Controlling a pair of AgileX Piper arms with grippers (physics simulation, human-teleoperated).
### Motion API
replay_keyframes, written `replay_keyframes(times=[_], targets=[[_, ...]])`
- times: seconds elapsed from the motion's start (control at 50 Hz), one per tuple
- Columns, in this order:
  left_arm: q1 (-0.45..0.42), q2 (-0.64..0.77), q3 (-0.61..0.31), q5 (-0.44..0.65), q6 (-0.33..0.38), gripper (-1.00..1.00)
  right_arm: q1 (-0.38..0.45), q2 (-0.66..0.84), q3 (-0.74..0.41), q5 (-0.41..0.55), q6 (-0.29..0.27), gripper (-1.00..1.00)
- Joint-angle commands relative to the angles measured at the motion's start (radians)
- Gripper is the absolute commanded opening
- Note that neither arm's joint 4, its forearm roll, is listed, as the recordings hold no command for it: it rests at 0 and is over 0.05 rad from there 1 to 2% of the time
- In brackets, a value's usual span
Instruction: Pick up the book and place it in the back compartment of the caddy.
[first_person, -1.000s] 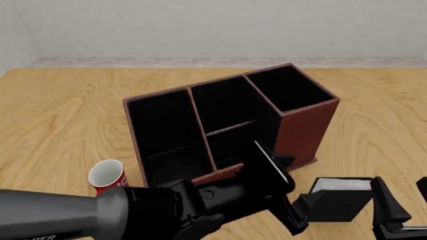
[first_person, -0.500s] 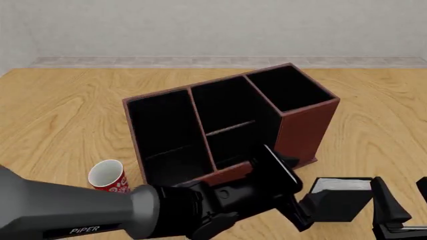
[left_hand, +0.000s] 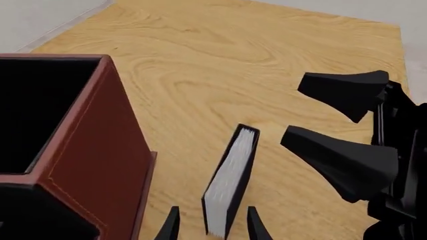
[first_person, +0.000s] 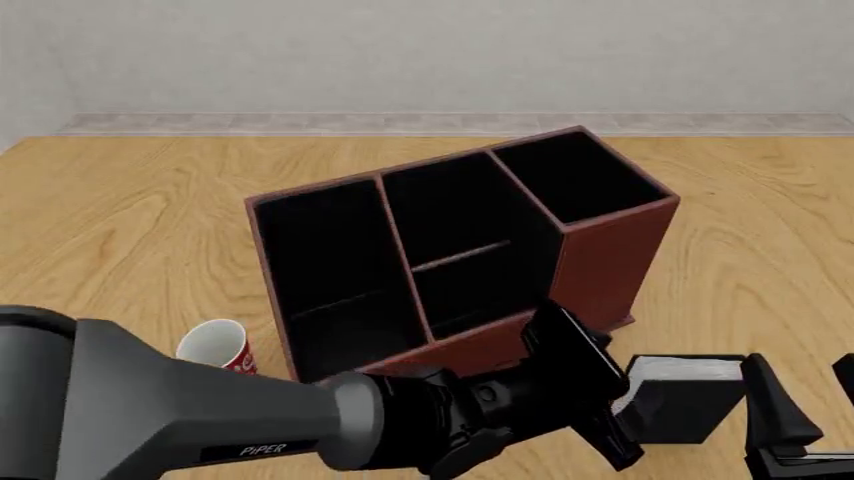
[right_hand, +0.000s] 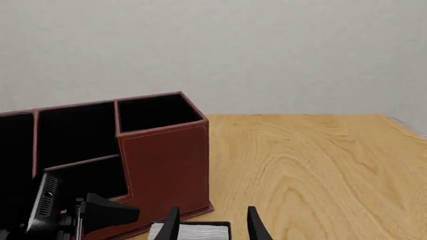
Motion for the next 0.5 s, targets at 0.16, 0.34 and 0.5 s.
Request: replay_keyframes(times=[0.16,0.34,0.5], targets=[[-0.012,0.073,-0.050,0.027,-0.004,1.00,0.000,0.000,0.000,0.001,0.000,1.00],[-0.019,0.100,-0.069,0.038,0.004,1.00,0.000,0.000,0.001,-0.002,-0.001,1.00],[-0.025,0.114,-0.077,0.047,0.010,1.00,0.000,-0.001,-0.001,0.003,0.002,1.00]])
